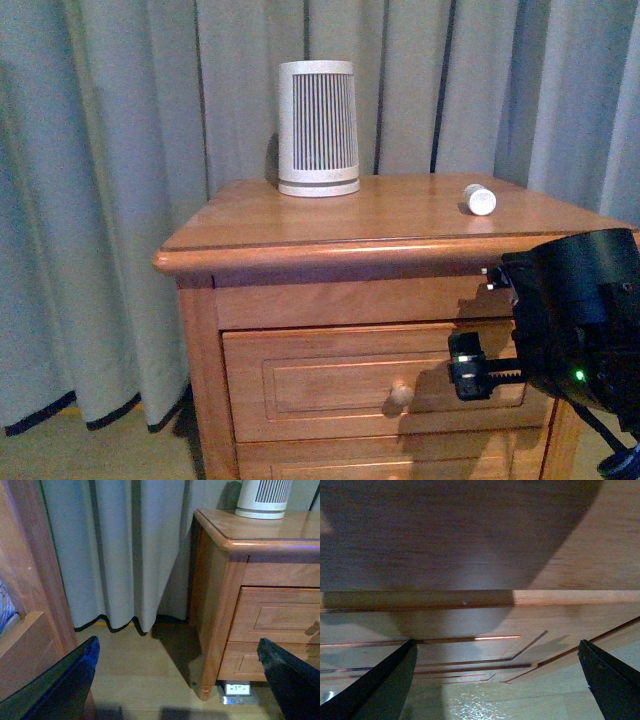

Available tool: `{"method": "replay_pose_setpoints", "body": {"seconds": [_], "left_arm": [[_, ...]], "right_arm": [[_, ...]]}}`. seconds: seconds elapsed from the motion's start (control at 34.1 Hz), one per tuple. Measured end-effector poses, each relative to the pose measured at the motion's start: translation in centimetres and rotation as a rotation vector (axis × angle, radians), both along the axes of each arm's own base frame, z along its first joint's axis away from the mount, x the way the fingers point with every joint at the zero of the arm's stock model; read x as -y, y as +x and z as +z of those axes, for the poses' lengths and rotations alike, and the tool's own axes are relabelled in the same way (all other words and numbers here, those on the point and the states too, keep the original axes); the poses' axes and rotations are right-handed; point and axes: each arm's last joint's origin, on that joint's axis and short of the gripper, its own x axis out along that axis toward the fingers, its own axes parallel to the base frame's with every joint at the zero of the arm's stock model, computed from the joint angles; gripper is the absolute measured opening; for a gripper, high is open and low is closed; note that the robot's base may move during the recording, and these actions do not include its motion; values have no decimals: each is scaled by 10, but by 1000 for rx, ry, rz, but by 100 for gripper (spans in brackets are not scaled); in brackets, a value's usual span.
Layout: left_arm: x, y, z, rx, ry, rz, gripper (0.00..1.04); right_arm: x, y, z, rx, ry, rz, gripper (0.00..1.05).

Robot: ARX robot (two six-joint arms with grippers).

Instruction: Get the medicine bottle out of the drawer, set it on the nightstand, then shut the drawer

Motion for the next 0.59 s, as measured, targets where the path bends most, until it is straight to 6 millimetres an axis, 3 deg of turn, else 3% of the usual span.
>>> {"method": "replay_pose_setpoints", "body": {"seconds": [0.2,0.29,0.47,0.59], "left_arm": [[0,0,0,0,0,0,98],[0,0,0,0,0,0,98],[0,0,0,0,0,0,98],[0,0,0,0,0,0,98]], "right_arm": [[0,-1,0,4,1,5,98],[2,-12,4,6,12,1,98],[12,-69,29,-13,57,-70,98],[35,-123,51,37,60,-153,98]]}}
